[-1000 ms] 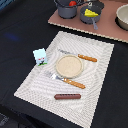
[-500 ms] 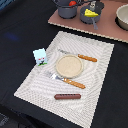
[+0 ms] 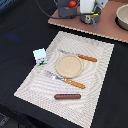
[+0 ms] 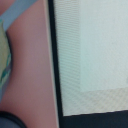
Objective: Interact with the objects in diverse but meaningful ways.
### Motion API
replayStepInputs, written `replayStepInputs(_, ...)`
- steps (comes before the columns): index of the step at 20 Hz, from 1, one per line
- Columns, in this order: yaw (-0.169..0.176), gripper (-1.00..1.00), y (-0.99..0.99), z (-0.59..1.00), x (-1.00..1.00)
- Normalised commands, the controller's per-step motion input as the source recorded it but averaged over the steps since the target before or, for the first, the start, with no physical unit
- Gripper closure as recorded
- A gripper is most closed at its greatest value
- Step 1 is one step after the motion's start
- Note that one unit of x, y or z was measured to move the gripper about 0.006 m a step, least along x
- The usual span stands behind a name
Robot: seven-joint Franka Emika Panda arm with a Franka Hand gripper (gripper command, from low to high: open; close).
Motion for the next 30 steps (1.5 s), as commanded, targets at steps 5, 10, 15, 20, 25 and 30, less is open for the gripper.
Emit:
replayStepInputs(5,0.000,-1.00,-1.00,-0.01,0.01)
replayStepInputs(10,0.005,-1.00,-1.00,0.00,0.14)
replayStepInputs(15,0.023,-1.00,-1.00,-0.01,0.27)
replayStepInputs(20,0.040,-1.00,-0.97,-0.05,0.31)
replayStepInputs(25,0.045,-1.00,-0.96,-0.08,0.31)
replayStepInputs(30,0.065,-1.00,-0.88,-0.01,0.36)
